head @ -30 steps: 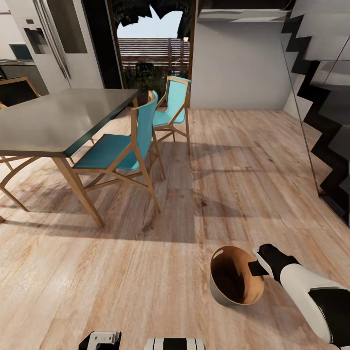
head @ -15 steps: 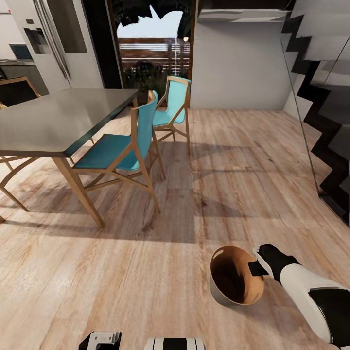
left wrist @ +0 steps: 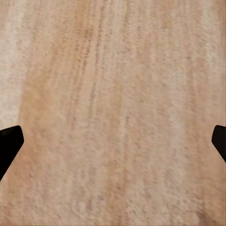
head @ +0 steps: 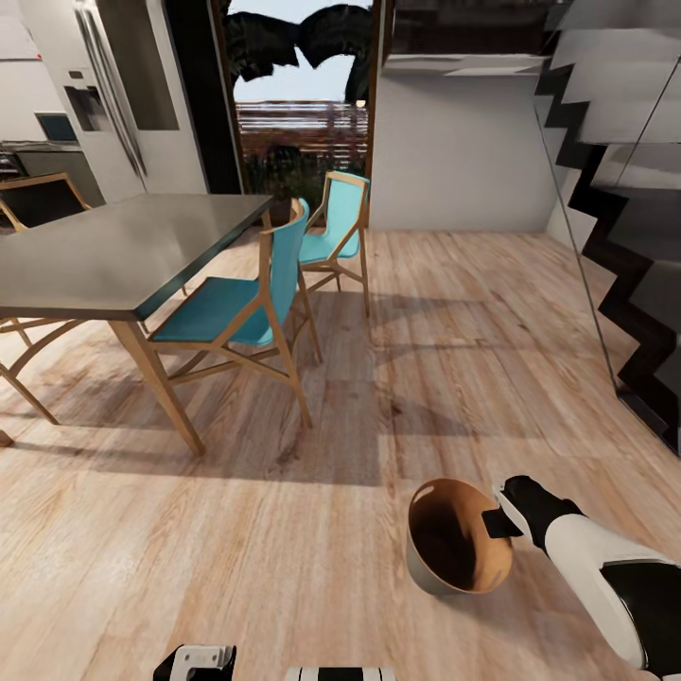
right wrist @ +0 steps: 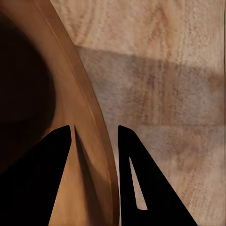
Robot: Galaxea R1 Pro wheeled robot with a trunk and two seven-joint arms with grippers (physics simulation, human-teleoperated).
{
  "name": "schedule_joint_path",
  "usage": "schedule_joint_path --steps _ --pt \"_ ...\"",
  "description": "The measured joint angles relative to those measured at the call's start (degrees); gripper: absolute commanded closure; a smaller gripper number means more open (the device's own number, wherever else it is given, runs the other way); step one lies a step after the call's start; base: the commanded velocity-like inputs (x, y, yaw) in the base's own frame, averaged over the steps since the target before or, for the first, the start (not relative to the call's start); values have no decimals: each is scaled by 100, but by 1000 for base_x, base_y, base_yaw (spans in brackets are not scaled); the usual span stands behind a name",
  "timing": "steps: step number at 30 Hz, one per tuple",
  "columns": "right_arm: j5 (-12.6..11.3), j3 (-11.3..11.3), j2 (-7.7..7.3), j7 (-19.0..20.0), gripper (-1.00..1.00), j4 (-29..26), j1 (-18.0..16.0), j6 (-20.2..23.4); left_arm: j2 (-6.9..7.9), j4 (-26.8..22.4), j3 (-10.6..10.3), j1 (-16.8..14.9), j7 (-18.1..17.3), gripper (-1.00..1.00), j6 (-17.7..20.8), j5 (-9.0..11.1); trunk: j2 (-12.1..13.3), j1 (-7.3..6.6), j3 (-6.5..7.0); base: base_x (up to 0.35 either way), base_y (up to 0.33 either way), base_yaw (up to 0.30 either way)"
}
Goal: Put the three can of soda from the living room inside the tash can in the kitchen.
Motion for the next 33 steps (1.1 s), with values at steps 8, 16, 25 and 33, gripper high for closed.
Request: schedule_joint_path --steps 8,16,25,33 --pt "6 9 0 -1 100 1 0 0 0 1 0 -2 -1 -100 0 0 11 -21 177 0 0 0" --pt "-4 14 0 0 100 9 4 0 0 0 -1 -2 -2 -100 0 0 137 -99 342 0 0 0" --pt "2 4 -7 11 100 2 71 -135 0 3 0 -2 -2 -100 12 -2 498 -296 504 0 0 0" --pt "-3 18 -37 376 100 3 136 -353 0 8 -4 -2 -2 -100 24 -8 818 -472 647 0 0 0"
